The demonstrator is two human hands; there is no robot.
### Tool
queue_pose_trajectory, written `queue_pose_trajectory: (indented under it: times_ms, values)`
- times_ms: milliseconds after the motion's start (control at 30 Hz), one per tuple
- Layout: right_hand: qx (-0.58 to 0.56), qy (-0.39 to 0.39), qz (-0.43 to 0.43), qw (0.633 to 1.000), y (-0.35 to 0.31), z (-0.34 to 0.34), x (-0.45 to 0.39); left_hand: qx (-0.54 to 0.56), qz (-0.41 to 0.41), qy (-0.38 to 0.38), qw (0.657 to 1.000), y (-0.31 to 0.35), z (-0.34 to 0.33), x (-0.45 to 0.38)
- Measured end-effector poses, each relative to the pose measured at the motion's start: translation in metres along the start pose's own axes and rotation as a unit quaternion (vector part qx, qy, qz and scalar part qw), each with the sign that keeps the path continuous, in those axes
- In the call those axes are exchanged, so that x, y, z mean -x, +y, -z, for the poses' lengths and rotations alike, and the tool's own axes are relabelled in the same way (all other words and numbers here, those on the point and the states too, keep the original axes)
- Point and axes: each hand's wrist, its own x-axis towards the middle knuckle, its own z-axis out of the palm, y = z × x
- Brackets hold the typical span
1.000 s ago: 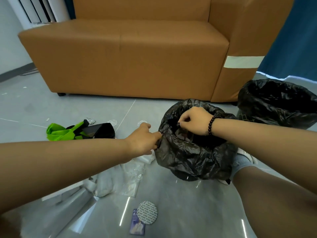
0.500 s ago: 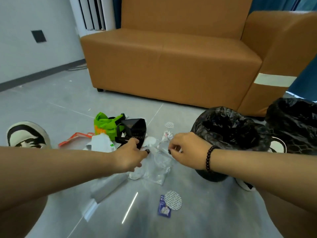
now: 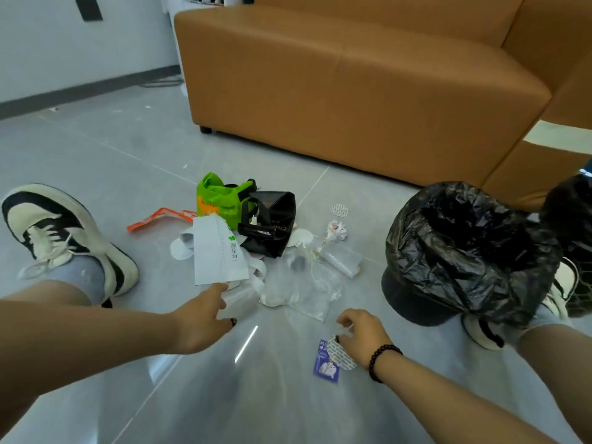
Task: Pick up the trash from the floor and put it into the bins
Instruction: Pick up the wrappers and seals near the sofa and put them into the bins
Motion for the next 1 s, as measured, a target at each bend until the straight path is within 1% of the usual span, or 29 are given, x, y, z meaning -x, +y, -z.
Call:
queue_pose_trajectory:
  times_ms: [100, 200, 267, 367, 467, 533, 567, 633, 667, 733, 800, 867, 1000]
  values:
    - [-0.055, -0.01, -0.047, 0.997, 0.006, -0.02, -0.001, 0.0, -0.006, 0.005, 1.0, -0.009, -0.008, -0.005]
    - [-0.053, -0.017, -0.073, 0.996, 0.01, -0.031, 0.0, 0.016, -0.017, 0.011, 1.0, -0.003, -0.033, -0.015]
    - [-0.044, -0.009, -0.07, 0.997, 0.014, -0.035, 0.0, 0.067, -0.028, 0.016, 0.997, 0.01, -0.06, -0.029]
    - [-0.056, 0.004, -0.086, 0.995, 0.017, -0.039, 0.0, 0.146, -0.071, 0.007, 0.987, 0.042, -0.108, -0.054]
    - [-0.103, 0.026, -0.091, 0.99, 0.019, -0.035, 0.0, 0.198, -0.103, 0.012, 0.975, 0.077, -0.145, -0.067]
    - [-0.131, 0.037, -0.089, 0.987, 0.017, -0.024, 0.0, 0.191, -0.116, 0.017, 0.975, 0.089, -0.159, -0.071]
    - [-0.133, 0.042, -0.087, 0.986, 0.017, -0.017, -0.001, 0.166, -0.122, 0.016, 0.978, 0.09, -0.163, -0.074]
    - [-0.113, 0.055, -0.068, 0.99, 0.016, 0.004, -0.003, 0.072, -0.132, 0.012, 0.989, 0.088, -0.165, -0.08]
    - [-0.089, 0.056, -0.05, 0.993, 0.014, 0.016, -0.004, 0.023, -0.124, 0.011, 0.992, 0.085, -0.163, -0.082]
    - [-0.02, 0.041, -0.008, 0.999, 0.006, 0.041, -0.003, -0.028, -0.095, 0.015, 0.995, 0.081, -0.159, -0.086]
    - [0.053, 0.023, 0.043, 0.997, -0.006, 0.067, 0.002, -0.035, -0.085, 0.02, 0.996, 0.079, -0.156, -0.09]
    - [0.11, 0.017, 0.093, 0.989, -0.018, 0.094, 0.01, -0.032, -0.095, 0.02, 0.995, 0.081, -0.158, -0.093]
    - [0.178, 0.017, 0.163, 0.97, -0.034, 0.152, 0.036, -0.017, -0.11, 0.02, 0.994, 0.089, -0.17, -0.091]
